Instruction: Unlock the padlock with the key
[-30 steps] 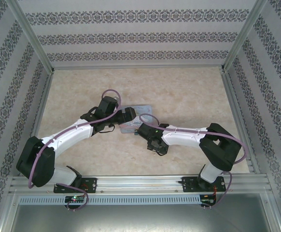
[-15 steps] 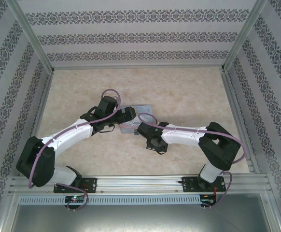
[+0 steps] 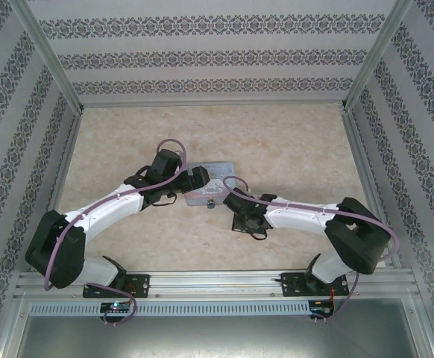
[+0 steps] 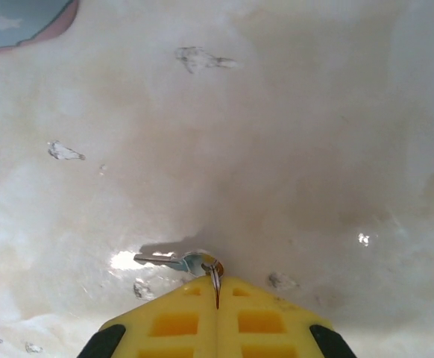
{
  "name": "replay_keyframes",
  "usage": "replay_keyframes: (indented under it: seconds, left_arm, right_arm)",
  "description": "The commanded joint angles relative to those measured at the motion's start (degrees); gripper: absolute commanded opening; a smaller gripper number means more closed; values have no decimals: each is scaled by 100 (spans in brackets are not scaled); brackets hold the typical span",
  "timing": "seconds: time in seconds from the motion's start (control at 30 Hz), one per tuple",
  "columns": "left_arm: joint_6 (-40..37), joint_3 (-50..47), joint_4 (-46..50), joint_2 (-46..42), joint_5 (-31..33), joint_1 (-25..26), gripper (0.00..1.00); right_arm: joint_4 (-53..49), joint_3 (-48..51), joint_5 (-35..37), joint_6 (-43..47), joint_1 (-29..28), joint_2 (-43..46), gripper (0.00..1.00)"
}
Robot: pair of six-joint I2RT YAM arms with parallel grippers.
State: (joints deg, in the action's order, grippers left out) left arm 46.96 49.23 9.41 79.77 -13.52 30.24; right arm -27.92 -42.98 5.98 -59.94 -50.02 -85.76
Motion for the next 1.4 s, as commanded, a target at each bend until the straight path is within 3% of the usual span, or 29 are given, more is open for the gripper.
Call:
replay_keyframes:
  seconds: [0.0,0.53,1.03,1.27,1.37]
  left_arm:
    - [6,-111,-44,-180,-75,-82,100]
    - [156,-186,-45,-155,-46,-75,100]
    - [547,-423,-359,-171,-548,-75,100]
    - [588,-447,-330,-265,-491,-73,100]
    - [569,-425,-295,-286,-456,-74,100]
  right_arm:
    - [179,197,-90,36,66,347,0]
    - [485,422,-390,21,265,696,0]
    - [1317,383,-969,-489,290,-1,0]
    - [1536,343,-1067,-653,227,-258,0]
    - [1458,334,-987,-623,199,-79,14]
